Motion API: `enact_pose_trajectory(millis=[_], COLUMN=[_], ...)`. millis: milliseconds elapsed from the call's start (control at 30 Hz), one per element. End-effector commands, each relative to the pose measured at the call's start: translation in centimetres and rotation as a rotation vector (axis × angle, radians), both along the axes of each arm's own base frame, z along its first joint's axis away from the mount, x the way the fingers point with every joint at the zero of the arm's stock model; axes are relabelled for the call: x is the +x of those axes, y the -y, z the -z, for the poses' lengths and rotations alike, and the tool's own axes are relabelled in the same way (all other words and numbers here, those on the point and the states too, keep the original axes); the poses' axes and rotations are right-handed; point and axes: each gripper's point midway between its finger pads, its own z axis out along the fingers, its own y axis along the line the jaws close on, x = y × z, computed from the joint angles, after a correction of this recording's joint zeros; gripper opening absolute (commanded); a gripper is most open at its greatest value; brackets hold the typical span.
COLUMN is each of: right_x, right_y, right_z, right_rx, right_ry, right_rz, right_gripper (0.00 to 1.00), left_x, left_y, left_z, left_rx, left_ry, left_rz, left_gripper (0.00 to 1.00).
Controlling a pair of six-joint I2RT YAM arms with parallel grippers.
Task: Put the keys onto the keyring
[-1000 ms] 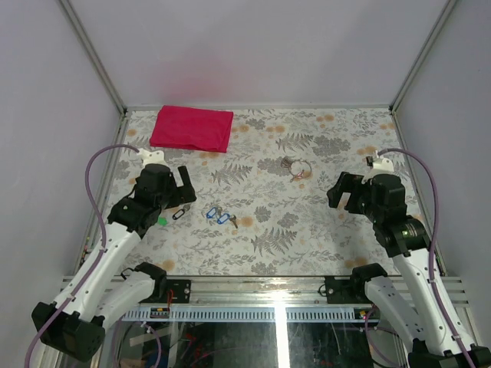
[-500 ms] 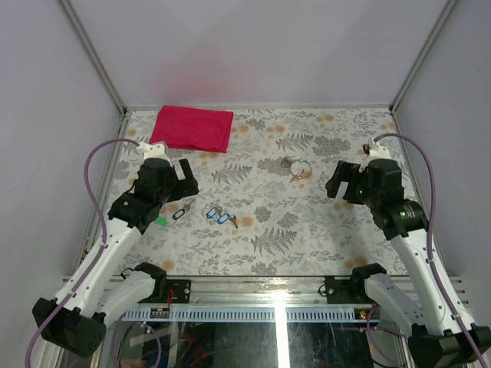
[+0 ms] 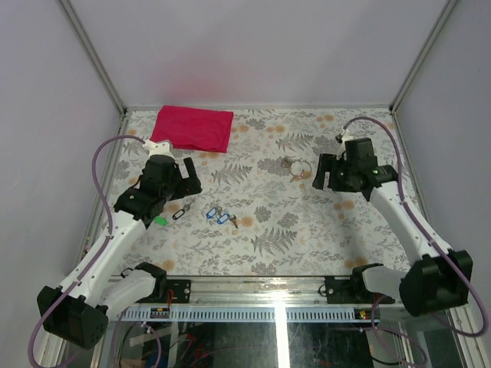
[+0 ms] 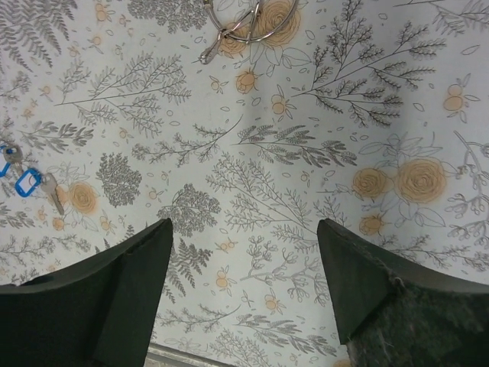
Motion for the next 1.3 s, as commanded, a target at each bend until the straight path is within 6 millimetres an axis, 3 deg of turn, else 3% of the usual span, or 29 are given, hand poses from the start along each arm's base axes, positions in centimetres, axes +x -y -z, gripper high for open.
enact_pose_trajectory(millis=[0, 200, 367, 600, 867, 1267], right_x=[3.7, 6.8, 8.7, 10.1, 11.0, 11.9], right_y=[-1.6, -2.9, -4.5, -6.7, -8.9, -8.7], right_z=[-0.3, 3.1, 4.6, 6.0, 9.0, 12.1], right_rx=[0.045, 0.075, 0.09, 0.061, -0.007, -0.138], right_ry=[0.035, -0.027, -0.045, -0.039, -0.092, -0.134], right_rz=[-0.037, -0.013, 0.008, 0.118, 0.175, 0.194], right_gripper=[0.79, 0.62, 0.56, 0.62, 0.63, 0.53], left_x=[0.5, 0.1, 0.0, 0.0, 0.0, 0.0], left_y=[-0.1, -0.3, 0.2, 0.7, 0.6, 0.7], left_z=[-2.0, -1.6, -1.3, -1.2, -1.0, -1.2], left_rx=[0.005, 0.01, 0.003, -0.007, -0.004, -0.005], left_ry=[0.063, 0.068, 0.054, 0.053, 0.047, 0.051], left_rz=[0.02, 0.024, 0.045, 0.07, 0.068, 0.072], left_gripper=[1.0, 1.0, 1.0, 1.0, 1.0, 1.0])
